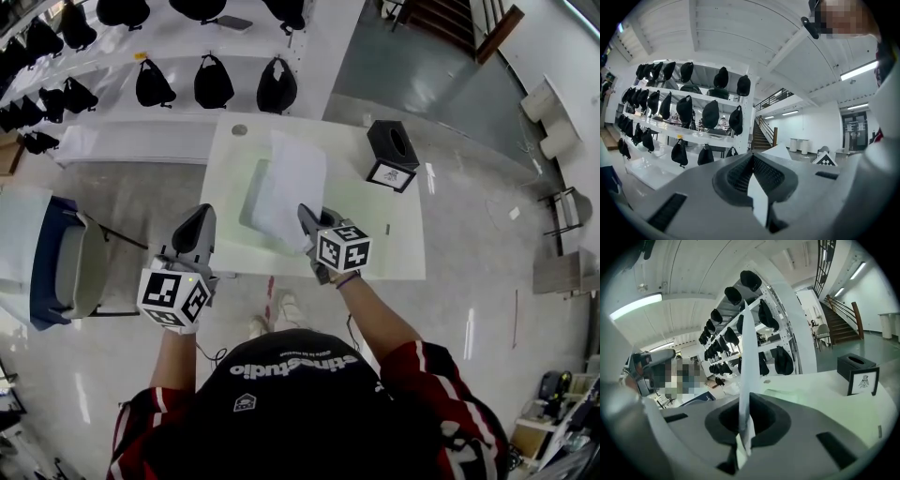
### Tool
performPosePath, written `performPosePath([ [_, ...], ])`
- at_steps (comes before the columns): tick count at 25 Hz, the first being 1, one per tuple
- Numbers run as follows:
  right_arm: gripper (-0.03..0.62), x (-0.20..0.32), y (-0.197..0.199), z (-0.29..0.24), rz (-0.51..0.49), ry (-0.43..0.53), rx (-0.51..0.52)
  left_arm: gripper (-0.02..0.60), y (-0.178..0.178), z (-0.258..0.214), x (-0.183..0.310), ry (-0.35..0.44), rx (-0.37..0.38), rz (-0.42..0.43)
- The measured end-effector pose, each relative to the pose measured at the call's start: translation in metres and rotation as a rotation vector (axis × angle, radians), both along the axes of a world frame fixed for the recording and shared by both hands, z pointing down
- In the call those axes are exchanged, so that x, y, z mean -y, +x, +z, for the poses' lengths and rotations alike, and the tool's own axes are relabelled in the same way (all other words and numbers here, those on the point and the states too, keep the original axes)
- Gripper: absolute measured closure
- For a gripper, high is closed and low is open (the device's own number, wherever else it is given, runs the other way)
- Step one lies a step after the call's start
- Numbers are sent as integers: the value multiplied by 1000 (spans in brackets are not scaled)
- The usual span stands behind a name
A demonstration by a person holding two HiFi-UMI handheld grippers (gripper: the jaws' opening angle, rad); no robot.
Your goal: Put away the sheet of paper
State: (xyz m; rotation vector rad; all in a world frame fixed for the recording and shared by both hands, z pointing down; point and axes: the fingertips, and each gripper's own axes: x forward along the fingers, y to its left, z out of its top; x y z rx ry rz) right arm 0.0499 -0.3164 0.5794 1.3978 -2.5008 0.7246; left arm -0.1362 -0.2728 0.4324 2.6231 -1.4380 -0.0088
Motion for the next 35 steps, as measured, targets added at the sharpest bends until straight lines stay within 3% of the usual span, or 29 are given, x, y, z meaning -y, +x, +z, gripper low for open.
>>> performPosePath([
  [10,591,13,17,47,17,-95,-24,578,-7,5,4,-17,24,-23],
  [25,591,56,86,109,129,-298,75,578,-2,9,9,-35,64,-26],
  [35,591,40,82,128,100,-352,89,578,-1,8,18,-35,60,-35],
])
